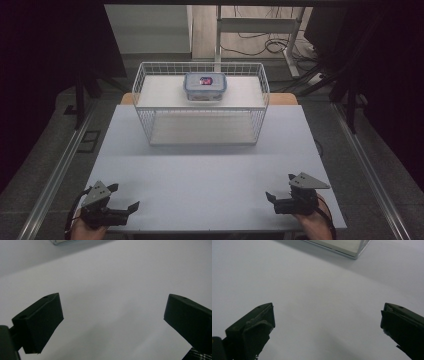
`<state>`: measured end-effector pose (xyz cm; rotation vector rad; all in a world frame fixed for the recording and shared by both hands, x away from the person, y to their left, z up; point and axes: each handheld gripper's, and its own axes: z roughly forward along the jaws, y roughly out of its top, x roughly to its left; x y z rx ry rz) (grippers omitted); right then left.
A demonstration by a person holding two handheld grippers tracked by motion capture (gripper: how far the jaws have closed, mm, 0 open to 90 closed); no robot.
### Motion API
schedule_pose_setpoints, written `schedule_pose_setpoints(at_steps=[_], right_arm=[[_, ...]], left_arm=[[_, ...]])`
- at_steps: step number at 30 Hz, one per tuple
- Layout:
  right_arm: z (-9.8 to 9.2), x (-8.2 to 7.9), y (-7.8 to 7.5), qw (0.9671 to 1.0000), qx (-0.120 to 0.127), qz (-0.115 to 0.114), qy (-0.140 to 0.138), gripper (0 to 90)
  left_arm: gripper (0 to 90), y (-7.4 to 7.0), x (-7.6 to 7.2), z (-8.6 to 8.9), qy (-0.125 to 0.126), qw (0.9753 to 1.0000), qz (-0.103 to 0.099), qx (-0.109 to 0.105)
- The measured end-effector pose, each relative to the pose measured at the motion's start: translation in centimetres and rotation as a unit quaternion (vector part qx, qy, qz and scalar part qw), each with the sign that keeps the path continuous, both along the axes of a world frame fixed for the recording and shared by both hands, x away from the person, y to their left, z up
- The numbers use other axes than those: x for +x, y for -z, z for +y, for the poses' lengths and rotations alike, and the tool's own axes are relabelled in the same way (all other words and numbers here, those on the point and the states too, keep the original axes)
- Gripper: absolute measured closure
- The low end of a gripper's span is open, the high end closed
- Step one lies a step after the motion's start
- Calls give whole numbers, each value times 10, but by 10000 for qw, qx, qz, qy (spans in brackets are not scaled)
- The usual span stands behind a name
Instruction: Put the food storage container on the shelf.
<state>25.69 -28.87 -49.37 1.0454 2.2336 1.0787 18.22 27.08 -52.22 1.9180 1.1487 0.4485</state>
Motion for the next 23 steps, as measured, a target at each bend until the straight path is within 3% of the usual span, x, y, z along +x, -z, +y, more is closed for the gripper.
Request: schedule_pose_setpoints(at_steps=[15, 18, 23], right_arm=[[-17, -3, 12, 9991, -85, 361, 191, 0], [-18, -3, 15, 9986, -138, 453, 220, 0], [-19, -2, 17, 9981, -241, 499, 257, 0]], left_arm=[[14, 14, -11, 26, -439, 9988, 201, 127], [12, 18, -10, 27, -491, 9981, 319, 210], [11, 18, -8, 25, -498, 9978, 333, 286]])
